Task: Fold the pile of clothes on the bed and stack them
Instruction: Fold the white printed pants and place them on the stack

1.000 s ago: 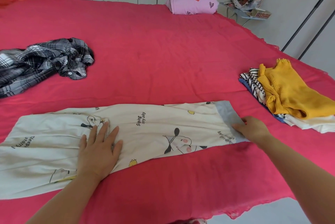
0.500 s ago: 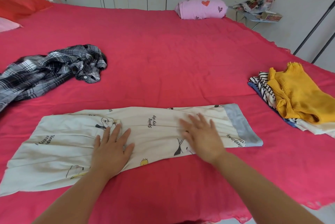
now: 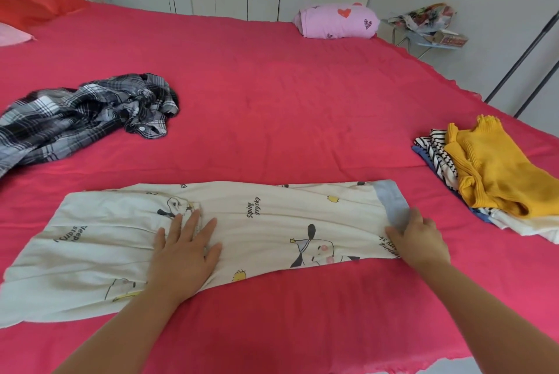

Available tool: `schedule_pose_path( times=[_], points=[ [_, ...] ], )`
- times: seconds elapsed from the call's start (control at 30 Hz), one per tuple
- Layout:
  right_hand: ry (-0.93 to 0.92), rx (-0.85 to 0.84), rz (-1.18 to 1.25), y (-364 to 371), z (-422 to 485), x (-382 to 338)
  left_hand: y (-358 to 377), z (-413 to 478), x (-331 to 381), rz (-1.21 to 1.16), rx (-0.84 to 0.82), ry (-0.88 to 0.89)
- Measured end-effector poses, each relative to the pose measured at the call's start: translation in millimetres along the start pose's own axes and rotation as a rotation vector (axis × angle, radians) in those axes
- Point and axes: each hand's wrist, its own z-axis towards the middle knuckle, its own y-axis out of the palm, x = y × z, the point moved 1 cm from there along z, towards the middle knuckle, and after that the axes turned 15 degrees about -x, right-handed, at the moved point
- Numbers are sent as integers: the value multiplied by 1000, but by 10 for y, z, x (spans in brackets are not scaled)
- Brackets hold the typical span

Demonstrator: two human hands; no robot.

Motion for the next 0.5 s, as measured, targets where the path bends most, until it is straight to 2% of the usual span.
schedule_pose_path(
  times=[0.1,0.23,0.33,0.43,0.5],
  points=[
    [107,-44,-9,-52,67,-106,-53,4,4,35,-44,-20],
    [98,-116,-59,-310,38,-325,-127,-85,-5,-35,-36,19],
    [-11,-154,-270,-571,-162,-733,-224,-158,-26,-164,43,58],
    [-194,-135,-213,-619,-493,-1297,-326,-194,-109,-232,173,94],
    [-377,-118,-154,-394,-792,-1649,-365,-225,-194,-285,214,110]
  ],
)
